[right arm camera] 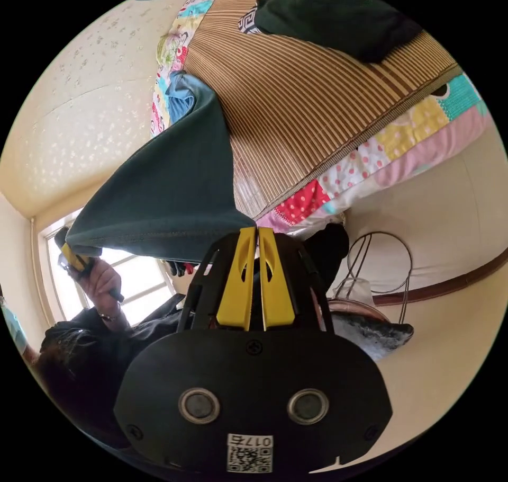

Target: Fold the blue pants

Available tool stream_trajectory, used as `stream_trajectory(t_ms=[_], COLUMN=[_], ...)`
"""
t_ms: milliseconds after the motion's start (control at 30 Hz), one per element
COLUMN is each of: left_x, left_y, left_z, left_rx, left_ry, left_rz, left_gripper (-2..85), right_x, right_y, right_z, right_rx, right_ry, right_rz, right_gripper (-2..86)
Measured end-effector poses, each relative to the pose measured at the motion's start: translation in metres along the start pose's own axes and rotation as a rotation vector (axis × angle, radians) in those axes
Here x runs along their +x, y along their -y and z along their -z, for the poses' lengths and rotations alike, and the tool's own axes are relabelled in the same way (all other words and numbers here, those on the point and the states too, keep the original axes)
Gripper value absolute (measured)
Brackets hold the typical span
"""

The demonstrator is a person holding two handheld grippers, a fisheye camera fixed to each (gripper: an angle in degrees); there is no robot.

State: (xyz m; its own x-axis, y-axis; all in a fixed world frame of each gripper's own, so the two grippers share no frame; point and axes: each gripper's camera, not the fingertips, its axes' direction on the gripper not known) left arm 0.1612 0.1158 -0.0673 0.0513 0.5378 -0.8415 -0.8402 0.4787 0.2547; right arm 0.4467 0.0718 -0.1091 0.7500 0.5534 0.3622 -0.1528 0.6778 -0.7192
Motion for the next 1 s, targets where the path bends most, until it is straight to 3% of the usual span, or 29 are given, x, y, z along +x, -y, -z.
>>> stream_trajectory(t_ms=[233,467,567,767,933,1000], left_x=[0.021,0.027,0.027,0.031,0.024,0.019], left_y=[-0.012,-0.027,-0.034,-0.041,-0.057,-0.066], left_z=[-0.039,-0.018,-0.004,0.039,0.089,0.106], left_rx=[-0.075,-0.037,-0.02,0.082,0.216,0.262], left_ry=[0.006,0.009,-0.027,-0.088,-0.177,-0.208], left_rz=[-0.017,0.023,0.078,0.132,0.196,0.221], left_gripper=[-0.9,-0.9,-0.9,-0.9,-0.8,-0.9], right_x=[-0.077,-0.182,-0.239,-0.32,-0.34,-0.339], right_y=[0.062,0.168,0.228,0.316,0.356,0.358], right_z=[0.05,0.023,-0.028,-0.164,-0.283,-0.301], right_rx=[0.08,0.076,0.002,-0.09,-0.193,-0.145], right_ry=[-0.281,-0.239,-0.253,-0.487,-0.853,-0.965], right_rz=[0.236,0.505,0.631,0.8,0.869,0.859], right_gripper=[4.4,7.7,8.8,10.1,8.4,5.8])
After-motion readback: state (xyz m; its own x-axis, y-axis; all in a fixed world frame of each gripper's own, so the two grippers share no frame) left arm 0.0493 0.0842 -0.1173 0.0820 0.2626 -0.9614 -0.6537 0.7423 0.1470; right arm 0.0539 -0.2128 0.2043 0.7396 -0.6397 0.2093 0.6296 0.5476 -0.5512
